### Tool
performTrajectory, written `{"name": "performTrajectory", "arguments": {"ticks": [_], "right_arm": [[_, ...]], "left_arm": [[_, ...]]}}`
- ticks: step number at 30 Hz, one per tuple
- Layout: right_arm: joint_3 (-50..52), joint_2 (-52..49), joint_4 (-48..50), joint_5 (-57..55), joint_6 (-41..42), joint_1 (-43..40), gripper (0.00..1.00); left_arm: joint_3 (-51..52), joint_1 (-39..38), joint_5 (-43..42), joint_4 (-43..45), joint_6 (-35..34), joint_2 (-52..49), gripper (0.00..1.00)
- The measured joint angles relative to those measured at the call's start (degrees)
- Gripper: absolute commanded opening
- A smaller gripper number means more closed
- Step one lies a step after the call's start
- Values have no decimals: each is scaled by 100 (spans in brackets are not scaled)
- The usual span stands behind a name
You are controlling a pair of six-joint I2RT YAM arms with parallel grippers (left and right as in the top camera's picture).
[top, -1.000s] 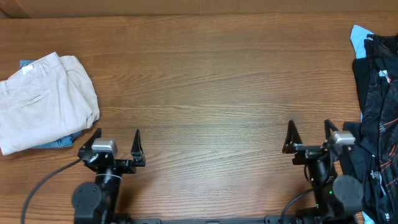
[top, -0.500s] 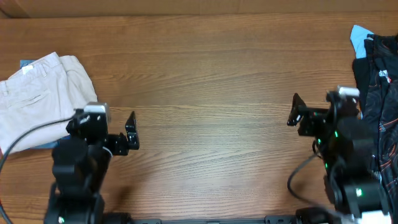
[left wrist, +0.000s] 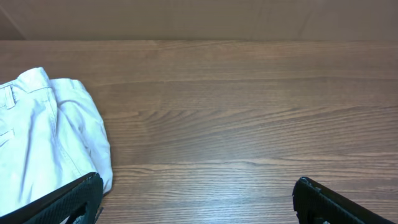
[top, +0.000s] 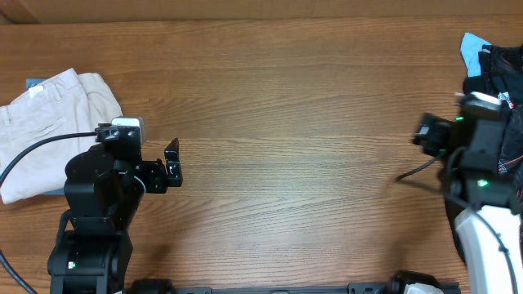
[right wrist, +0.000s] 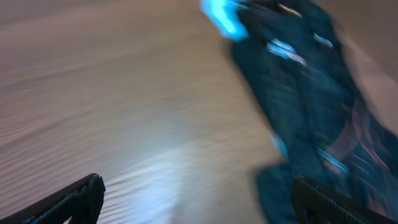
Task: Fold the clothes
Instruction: 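Reach the right gripper to the black jersey pile on the right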
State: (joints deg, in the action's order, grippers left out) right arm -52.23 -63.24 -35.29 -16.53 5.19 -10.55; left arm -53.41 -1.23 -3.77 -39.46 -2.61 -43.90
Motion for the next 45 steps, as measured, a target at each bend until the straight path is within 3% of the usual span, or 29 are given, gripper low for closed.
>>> {"name": "performTrajectory", "arguments": {"ticks": [8, 12, 25, 30, 34, 38, 43, 45], "right_arm": [[-26, -1283, -243, -297, 772, -1727, 100], [-26, -1797, -109, -212, 901, -2149, 88], [-26, -3071, 184, 114, 1056, -2361, 76], [-26, -3143, 363, 114, 1078, -2361, 59], [-26, -3143, 413, 107, 1115, -2361, 38], [-28, -3143, 420, 46, 1115, -2361, 32], [-28, -3143, 439, -66, 1137, -2361, 7], [-28, -3143, 450, -83, 1110, -2361, 4]], "left_arm": [[-2, 0, -11, 0, 0, 0, 100], [-2, 0, -13, 0, 0, 0, 100], [-2, 0, -13, 2, 0, 0, 100], [-2, 0, -13, 0, 0, 0, 100], [-2, 0, -13, 0, 0, 0, 100], [-2, 0, -13, 0, 0, 0, 100], [-2, 0, -13, 2, 0, 0, 100], [-2, 0, -13, 2, 0, 0, 100]]}}
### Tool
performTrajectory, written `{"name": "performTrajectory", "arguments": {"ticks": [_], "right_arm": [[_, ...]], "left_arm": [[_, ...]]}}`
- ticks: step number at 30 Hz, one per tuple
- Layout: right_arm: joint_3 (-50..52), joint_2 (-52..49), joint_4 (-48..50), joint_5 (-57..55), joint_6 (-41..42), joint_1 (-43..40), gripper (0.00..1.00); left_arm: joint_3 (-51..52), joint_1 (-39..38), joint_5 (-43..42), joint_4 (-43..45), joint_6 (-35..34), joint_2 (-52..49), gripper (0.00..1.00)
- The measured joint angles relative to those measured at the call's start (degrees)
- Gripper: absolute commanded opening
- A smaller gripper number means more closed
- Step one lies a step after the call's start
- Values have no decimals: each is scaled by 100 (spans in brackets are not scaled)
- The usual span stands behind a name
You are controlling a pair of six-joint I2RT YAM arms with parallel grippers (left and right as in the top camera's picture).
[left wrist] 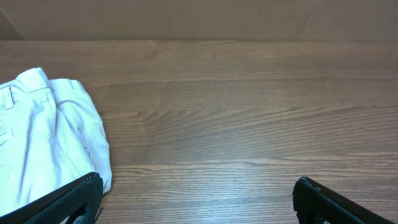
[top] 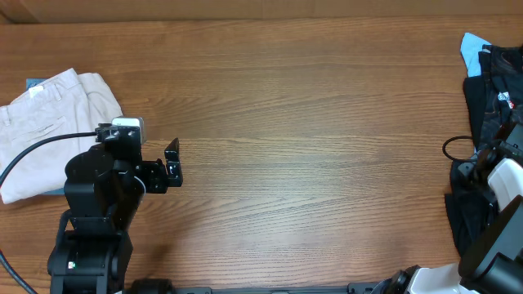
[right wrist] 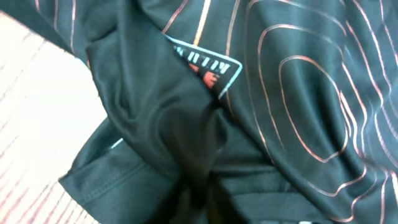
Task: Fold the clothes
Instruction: 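Reach the right gripper to the black jersey pile on the right, then grasp the black jersey with the right gripper and drag it to center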
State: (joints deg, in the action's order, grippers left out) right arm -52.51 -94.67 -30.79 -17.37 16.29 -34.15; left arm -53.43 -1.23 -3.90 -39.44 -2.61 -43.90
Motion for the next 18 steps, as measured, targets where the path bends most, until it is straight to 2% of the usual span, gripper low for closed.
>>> {"name": "performTrajectory", "arguments": {"ticks": [5, 10, 14, 18], "right_arm": [[0, 0, 7, 2, 0, 0, 4], [-468, 87, -551, 503, -138, 114, 4], [-1587, 476, -1198, 1257, -514, 776, 4], [-2752, 946, -1792, 1967, -772, 2337, 4]], "left_arm": [[0, 0, 0, 2, 0, 0, 100], [0, 0, 0, 63, 0, 0, 100], [0, 0, 0, 87, 0, 0, 100], [-2, 0, 0, 157, 0, 0, 100]]}}
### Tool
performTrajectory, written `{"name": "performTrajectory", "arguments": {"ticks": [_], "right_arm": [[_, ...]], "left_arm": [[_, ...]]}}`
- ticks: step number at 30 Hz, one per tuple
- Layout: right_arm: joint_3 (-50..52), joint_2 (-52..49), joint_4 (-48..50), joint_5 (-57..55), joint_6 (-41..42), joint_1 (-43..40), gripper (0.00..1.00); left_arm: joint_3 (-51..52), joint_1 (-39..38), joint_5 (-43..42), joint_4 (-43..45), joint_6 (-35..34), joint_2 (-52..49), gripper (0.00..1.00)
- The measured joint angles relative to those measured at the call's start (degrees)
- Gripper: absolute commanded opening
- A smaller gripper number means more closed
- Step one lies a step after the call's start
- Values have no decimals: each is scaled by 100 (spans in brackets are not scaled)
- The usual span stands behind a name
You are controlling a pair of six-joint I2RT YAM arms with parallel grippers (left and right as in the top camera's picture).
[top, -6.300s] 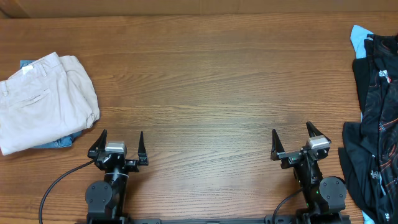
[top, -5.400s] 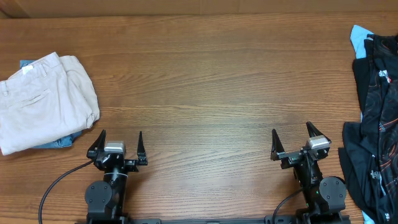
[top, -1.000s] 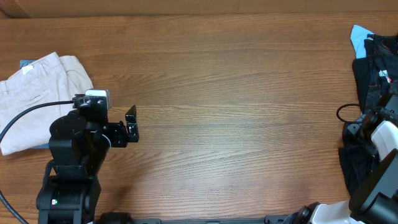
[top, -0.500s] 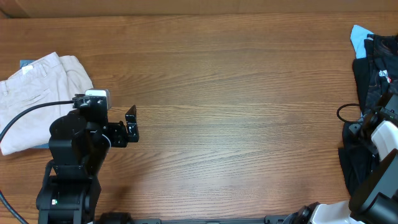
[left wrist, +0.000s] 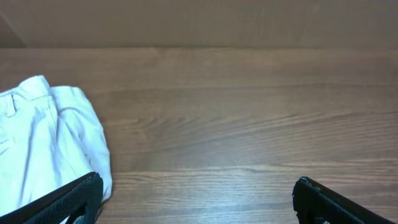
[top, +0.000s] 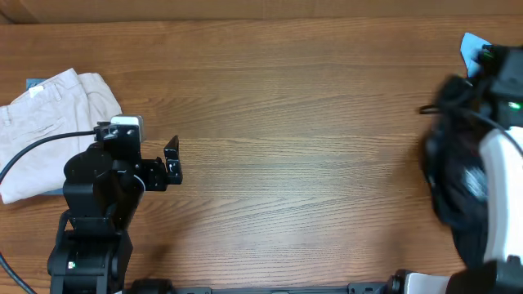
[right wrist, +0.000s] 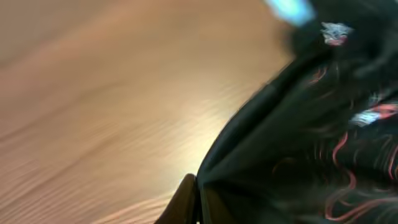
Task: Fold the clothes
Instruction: 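Grasp the black jersey with the right gripper and drag it to center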
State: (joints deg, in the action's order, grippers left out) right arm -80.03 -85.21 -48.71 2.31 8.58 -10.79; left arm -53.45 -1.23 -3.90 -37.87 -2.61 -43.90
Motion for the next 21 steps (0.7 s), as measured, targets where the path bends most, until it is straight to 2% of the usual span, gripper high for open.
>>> {"name": "performTrajectory", "arguments": {"ticks": [3, 9, 14, 20, 21], "right_arm": [[-85, 7, -35, 245, -68, 1305, 4], [-85, -529, 372, 437, -114, 3014, 4], [-81, -1139, 1158, 481, -249, 3718, 4], [-37, -1915, 3467, 492, -350, 4024, 4], [-28, -1928, 3692, 494, -348, 4022, 10]], "left_arm": [[-2, 0, 0, 28, 0, 0, 100], [-7, 0, 0, 57, 0, 0, 100], [-7, 0, 0, 59, 0, 0, 100], [-22, 0, -2, 186, 0, -85, 100], [-22, 0, -4, 199, 0, -116, 100]]}}
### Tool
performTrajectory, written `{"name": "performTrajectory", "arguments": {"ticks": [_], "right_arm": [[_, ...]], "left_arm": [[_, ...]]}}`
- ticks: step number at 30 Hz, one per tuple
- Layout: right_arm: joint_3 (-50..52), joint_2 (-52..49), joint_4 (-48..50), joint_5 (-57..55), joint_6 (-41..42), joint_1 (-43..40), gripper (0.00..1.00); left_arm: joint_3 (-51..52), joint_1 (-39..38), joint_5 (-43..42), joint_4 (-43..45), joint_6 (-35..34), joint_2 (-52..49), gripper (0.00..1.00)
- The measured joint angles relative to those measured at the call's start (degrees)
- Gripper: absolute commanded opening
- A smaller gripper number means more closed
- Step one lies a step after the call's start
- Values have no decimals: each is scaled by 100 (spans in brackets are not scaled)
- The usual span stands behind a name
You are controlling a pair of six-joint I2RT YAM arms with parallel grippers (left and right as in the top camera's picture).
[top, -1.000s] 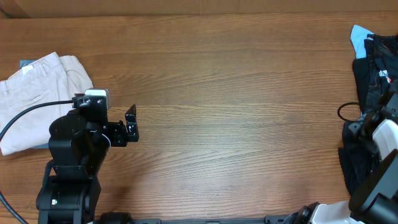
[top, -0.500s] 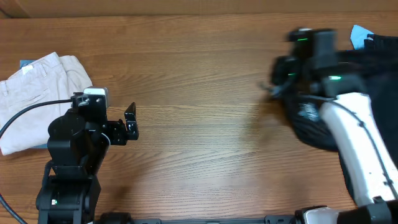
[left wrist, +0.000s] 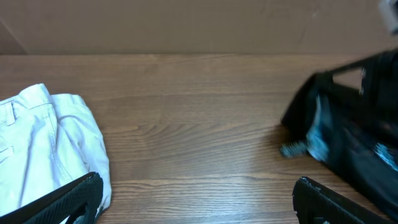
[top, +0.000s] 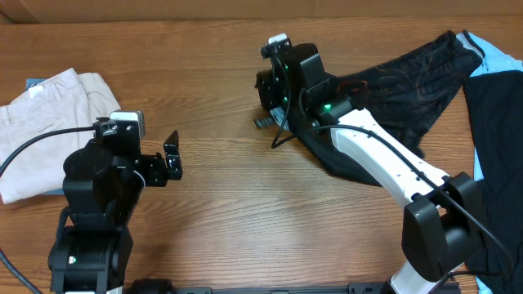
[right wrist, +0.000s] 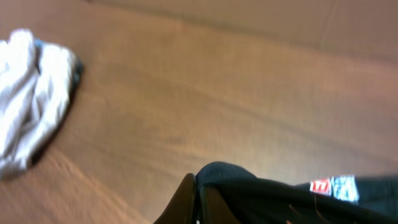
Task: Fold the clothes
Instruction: 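Grasp the black jersey with the right gripper and drag it to center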
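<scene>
A black garment with thin red lines (top: 384, 90) stretches from the back middle of the table toward the back right. My right gripper (top: 265, 94) is shut on its left end; in the right wrist view the right gripper (right wrist: 196, 200) pinches a fold of the black garment (right wrist: 280, 199). Folded white shorts (top: 45, 139) lie at the far left. My left gripper (top: 172, 155) stands open just right of them with nothing between its fingers (left wrist: 68, 199). In the left wrist view the black garment (left wrist: 354, 124) hangs blurred at the right and the white shorts (left wrist: 50, 143) at the left.
More dark clothing (top: 494, 163) lies along the right edge, with a light blue piece (top: 482, 51) at the back right corner. The wooden table (top: 245, 212) lies bare between the arms. A wall runs along the table's far edge.
My right gripper has moved from the far right edge to the back middle of the table, still shut on the black garment, which now trails out to the right. The left arm barely moved.
My right gripper was open beside the dark pile at the right edge. Then it was down in the pile on the black garment. Then it held that garment at the right edge, and now holds it at the back middle. The left gripper stayed open by the shorts.
</scene>
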State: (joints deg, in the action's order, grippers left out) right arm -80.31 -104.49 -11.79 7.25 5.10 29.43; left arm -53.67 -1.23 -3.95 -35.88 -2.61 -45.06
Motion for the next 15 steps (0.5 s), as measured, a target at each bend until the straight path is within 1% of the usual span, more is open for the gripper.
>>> {"name": "performTrajectory", "arguments": {"ticks": [1, 2, 3, 4, 5, 6, 7, 8, 9, 11, 14, 15], "right_arm": [[17, -7, 560, -22, 24, 2, 35], [4, -2, 809, -26, 55, -7, 63], [-20, 7, 942, -63, 85, -9, 79], [-79, 7, 1001, -114, 105, -9, 99], [-136, 7, 951, -184, 127, -9, 100], [-214, 9, 527, -343, 138, -15, 100], [-214, 9, 444, -389, 144, -17, 100], [-251, 9, -68, -577, 157, -50, 100], [-256, 13, -297, -684, 155, -63, 100], [-262, 24, -1248, -1056, 177, -232, 100], [-269, 42, -3145, -1425, 212, -603, 100], [-260, 42, -3456, -1497, 214, -691, 100]], "left_arm": [[-2, 0, 0, 26, 0, -42, 100], [-2, 0, 0, 79, 0, -92, 100], [-2, 0, -2, 111, 0, -118, 100], [-2, 0, -13, 144, 0, -170, 100], [-2, 0, -13, 160, 0, -201, 100], [-2, 0, -13, 173, 0, -232, 100], [-2, 0, -15, 179, 0, -238, 100], [-2, 0, -37, 199, 0, -238, 100], [-2, 0, -42, 210, 0, -236, 100], [-2, 0, -114, 243, 0, -238, 100], [-4, 0, -280, 236, 0, -238, 100], [-7, 0, -341, 236, -2, -238, 100]]}}
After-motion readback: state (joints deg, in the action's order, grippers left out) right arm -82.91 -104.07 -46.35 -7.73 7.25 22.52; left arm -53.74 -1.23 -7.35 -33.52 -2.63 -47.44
